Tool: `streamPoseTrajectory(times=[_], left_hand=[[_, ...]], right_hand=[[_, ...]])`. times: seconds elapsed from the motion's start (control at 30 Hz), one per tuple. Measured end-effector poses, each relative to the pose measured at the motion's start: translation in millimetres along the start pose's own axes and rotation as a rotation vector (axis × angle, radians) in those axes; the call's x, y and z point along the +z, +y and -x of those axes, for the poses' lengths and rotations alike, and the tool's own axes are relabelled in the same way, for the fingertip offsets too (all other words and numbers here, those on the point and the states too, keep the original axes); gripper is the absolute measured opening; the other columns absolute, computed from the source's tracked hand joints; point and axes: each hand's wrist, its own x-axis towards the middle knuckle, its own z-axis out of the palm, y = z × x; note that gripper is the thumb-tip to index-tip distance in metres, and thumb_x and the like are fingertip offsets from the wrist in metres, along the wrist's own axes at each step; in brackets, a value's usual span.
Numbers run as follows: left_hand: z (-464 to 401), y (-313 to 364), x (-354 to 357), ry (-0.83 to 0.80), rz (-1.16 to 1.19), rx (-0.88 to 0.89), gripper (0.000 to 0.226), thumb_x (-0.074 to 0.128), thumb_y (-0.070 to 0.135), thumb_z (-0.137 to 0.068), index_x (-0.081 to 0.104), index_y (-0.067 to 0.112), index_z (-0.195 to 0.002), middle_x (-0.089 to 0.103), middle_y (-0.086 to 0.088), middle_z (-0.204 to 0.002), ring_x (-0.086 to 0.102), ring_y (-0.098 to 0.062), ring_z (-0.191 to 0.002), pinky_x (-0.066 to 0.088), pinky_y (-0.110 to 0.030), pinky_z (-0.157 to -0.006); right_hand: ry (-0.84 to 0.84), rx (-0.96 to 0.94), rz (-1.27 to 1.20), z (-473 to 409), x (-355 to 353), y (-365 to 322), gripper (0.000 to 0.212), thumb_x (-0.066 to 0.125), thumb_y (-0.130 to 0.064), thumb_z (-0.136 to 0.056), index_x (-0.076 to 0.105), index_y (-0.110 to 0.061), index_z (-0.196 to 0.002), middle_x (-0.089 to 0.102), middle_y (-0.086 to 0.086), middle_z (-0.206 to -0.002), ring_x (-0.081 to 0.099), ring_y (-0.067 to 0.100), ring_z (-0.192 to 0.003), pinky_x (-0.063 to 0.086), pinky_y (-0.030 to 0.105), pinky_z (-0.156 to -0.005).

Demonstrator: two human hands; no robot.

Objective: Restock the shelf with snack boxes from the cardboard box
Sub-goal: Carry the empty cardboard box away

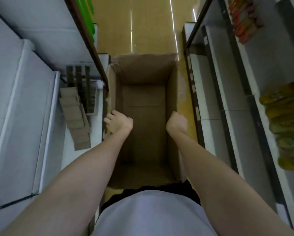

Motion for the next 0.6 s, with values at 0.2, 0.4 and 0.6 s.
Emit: streamPoseTrajectory(times=[0.2,0.4,0.6], left_hand=[[-69.9,90.2,-29.0,0.018,-0.020,-0.093,0.064,0.062,0.036,-0.091,0.036,0.007,-0.142,0.036,-0.018,-0.148,0.033,-0.035,-0.134,0.038,-0.045,-0.106],[-141.9,175.5,-70.0,0.057,-0.040,-0.020,0.064,0.059,0.036,-0.092,0.035,0.007,-0.145,0.038,-0.017,-0.147,0.034,-0.035,-0.133,0.038,-0.044,-0.105],[-211.6,245.0,-109.5,0.094,-0.032,0.001,0.065,0.057,0.040,-0.092,0.035,0.008,-0.144,0.037,-0.016,-0.145,0.034,-0.036,-0.132,0.037,-0.047,-0.106]], right_hand=[[-0.032,-0.042,-0.035,-104.3,-43.0,-46.3,0.012,0.051,-0.007,-0.098,0.060,-0.011,-0.104,0.066,0.010,-0.108,0.065,0.025,-0.098,0.053,0.032,-0.077],[-0.130,-0.065,-0.065,-200.1,-91.2,-82.0,0.014,0.049,-0.002,-0.097,0.061,-0.008,-0.097,0.066,0.013,-0.109,0.064,0.028,-0.100,0.051,0.032,-0.074],[-0.112,-0.054,-0.112,-279.9,-121.0,-133.0,0.015,0.047,-0.004,-0.097,0.059,-0.008,-0.106,0.063,0.014,-0.111,0.062,0.031,-0.102,0.054,0.039,-0.082]])
